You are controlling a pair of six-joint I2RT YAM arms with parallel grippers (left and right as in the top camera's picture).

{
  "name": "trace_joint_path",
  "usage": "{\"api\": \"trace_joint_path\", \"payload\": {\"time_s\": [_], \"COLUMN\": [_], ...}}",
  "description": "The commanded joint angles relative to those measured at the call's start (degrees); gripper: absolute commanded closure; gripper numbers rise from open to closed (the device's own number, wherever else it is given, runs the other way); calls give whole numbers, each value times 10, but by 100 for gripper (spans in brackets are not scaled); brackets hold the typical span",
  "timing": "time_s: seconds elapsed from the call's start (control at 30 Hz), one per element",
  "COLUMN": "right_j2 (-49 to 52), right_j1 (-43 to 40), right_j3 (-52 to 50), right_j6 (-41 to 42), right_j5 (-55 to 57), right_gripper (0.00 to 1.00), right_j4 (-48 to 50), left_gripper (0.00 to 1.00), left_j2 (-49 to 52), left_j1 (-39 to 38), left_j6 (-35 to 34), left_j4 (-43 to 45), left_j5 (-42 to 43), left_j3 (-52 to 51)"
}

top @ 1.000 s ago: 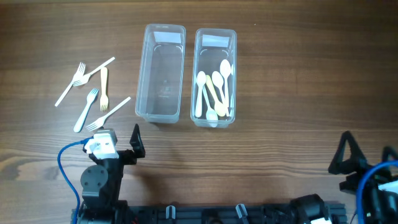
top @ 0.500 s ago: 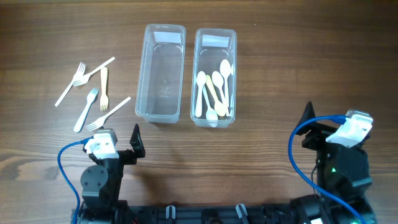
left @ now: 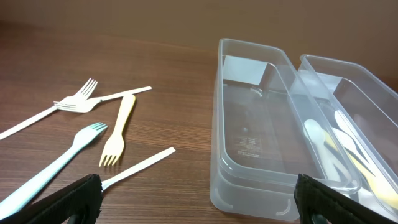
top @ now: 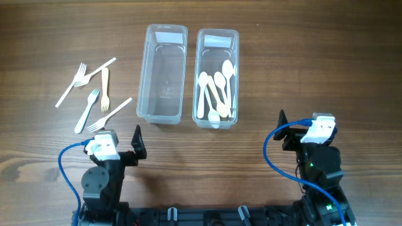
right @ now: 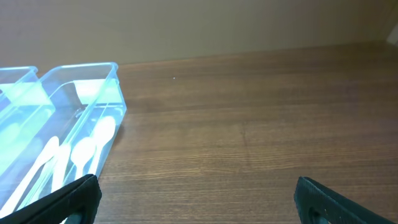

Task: Pack container

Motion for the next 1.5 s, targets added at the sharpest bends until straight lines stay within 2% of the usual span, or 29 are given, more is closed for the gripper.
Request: {"api": "trace_joint_path", "payload": {"time_s": [0.0, 0.43, 0.47, 0.53, 0.63, 0.73, 0.83, 0.9, 1.03, 1.1, 1.2, 1.23, 1.3, 1.33, 1.37, 1.47], "right_j2": [-3, -3, -3, -3, -3, -3, -3, -3, -3, -3, -3, -3, -3, -3, -3, -3], "right_j1": [2, 2, 2, 2, 2, 2, 2, 2, 2, 2, 2, 2, 2, 2, 2, 2], "right_j3": [-2, -2, -2, -2, -2, -2, -2, -2, -2, -2, -2, -2, -2, -2, -2, -2], "right_j6": [-7, -7, -7, -7, -7, -7, -7, -7, -7, -7, -7, -7, -7, -7, -7, -7], "right_j5": [-7, -7, -7, -7, -7, -7, -7, -7, -7, -7, -7, -7, -7, -7, -7, -7], "right_gripper": [0, 0, 0, 0, 0, 0, 0, 0, 0, 0, 0, 0, 0, 0, 0, 0], "right_j4": [-3, -3, -3, -3, -3, -3, -3, -3, -3, -3, -3, -3, -3, -3, -3, -3], "left_gripper": [0, 0, 0, 0, 0, 0, 0, 0, 0, 0, 0, 0, 0, 0, 0, 0], "left_j2": [-4, -4, -4, -4, -4, 16, 103, 229, 456, 551, 640, 658, 687, 694, 701, 702], "left_j1": [4, 4, 4, 4, 4, 4, 4, 4, 4, 4, 4, 4, 16, 28, 50, 103], "left_j6": [5, 5, -2, -49, -44, -6, 8, 43, 43, 41, 41, 38, -33, -88, -177, -305], "left_j4": [2, 4, 6, 6, 12, -50, -104, -191, -339, -368, -366, -365, -355, -354, -354, -352], "left_j5": [7, 7, 31, 133, 151, 155, 77, 34, -50, -28, 143, 145, 121, 92, 58, 54], "left_j3": [-2, -2, -2, -2, 3, 84, 213, 347, 528, 573, 580, 580, 580, 580, 580, 580]}}
